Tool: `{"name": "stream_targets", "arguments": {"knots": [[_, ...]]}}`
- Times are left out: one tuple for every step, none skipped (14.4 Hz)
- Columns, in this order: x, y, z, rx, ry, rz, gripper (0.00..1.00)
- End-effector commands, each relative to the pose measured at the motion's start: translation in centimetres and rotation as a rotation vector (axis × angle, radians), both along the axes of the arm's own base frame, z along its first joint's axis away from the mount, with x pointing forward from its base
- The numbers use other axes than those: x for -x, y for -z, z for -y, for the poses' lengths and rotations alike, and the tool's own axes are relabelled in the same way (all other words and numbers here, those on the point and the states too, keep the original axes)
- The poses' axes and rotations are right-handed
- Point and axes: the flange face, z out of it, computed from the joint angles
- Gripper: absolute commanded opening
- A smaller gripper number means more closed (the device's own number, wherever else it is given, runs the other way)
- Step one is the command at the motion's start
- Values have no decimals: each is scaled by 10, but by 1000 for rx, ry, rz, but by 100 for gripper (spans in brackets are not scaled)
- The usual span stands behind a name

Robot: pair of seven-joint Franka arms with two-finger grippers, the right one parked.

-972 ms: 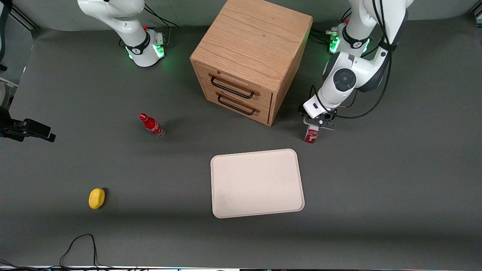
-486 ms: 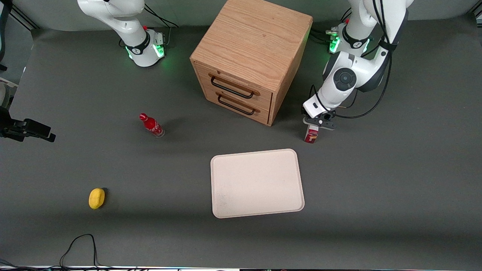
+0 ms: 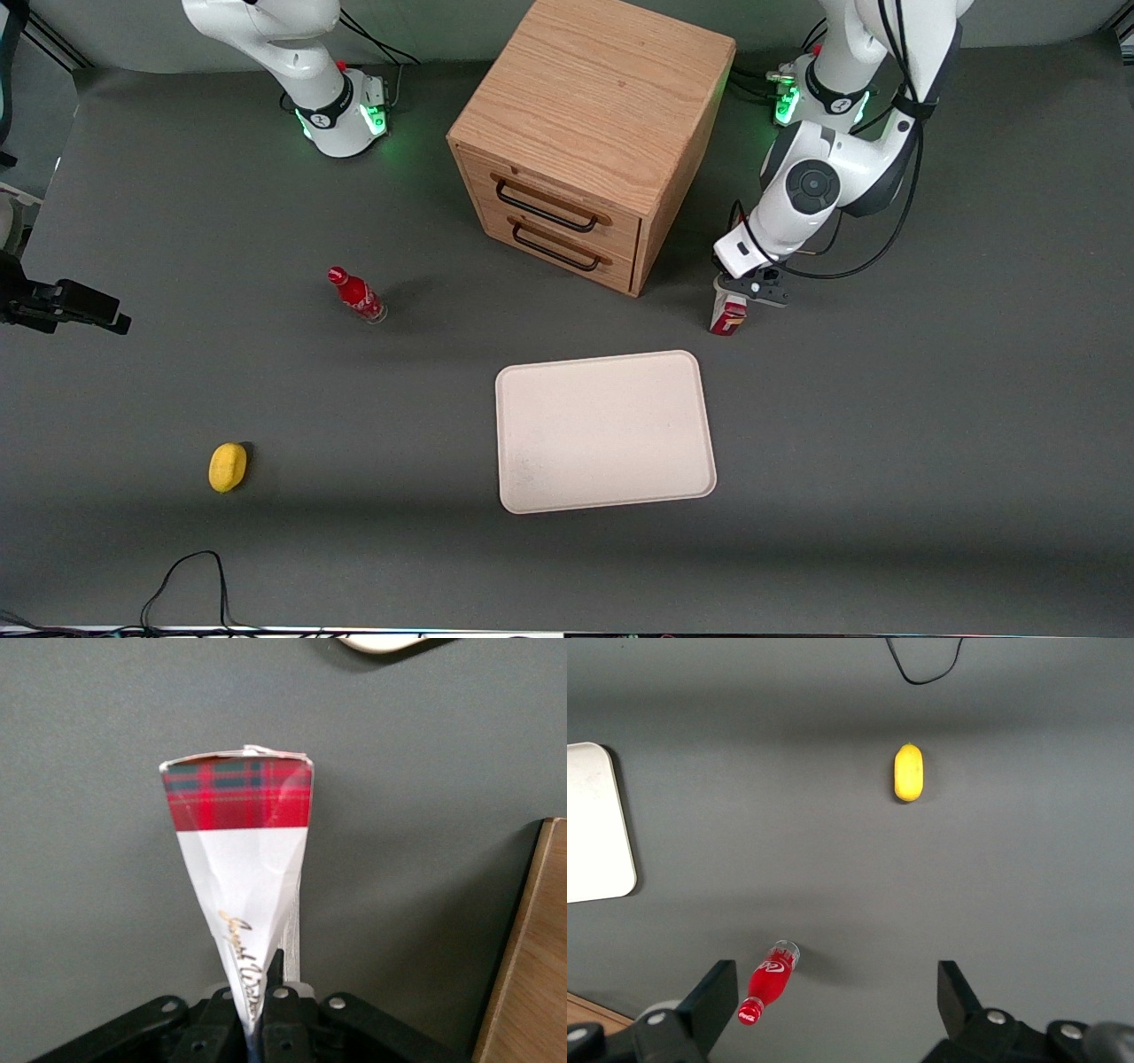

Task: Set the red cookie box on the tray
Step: 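Close the left gripper on the cookie box's top end, then lift the cookie box up and away from the cabinet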

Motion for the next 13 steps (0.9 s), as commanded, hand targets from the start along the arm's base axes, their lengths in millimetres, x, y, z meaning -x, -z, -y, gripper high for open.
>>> {"name": "stream_targets", "arguments": {"knots": [[-7,-31,-3,-1,13,7,0],[-12,-46,-5,-8,9,-13,0],[-19,-66,-12,-11,-5,-25,0],[-25,-90,-18,-11,-19,-25,0],[-32,-117,-27,-10,-37,-27,0],[-42,-146,-37,-10,-57,-35,0],[-53,-176,-48,-11,-80,-53,0],[-66,-212,-59,-11,-101,-75,0],[-89,-281,-90,-7,-155,-74,0],[-97,-310,-106,-43,-166,-49,0],[-104,-339,-123,-83,-183,-25,0],[-111,-362,-133,-107,-192,-21,0],[-118,-384,-137,-106,-206,-22,0]]}}
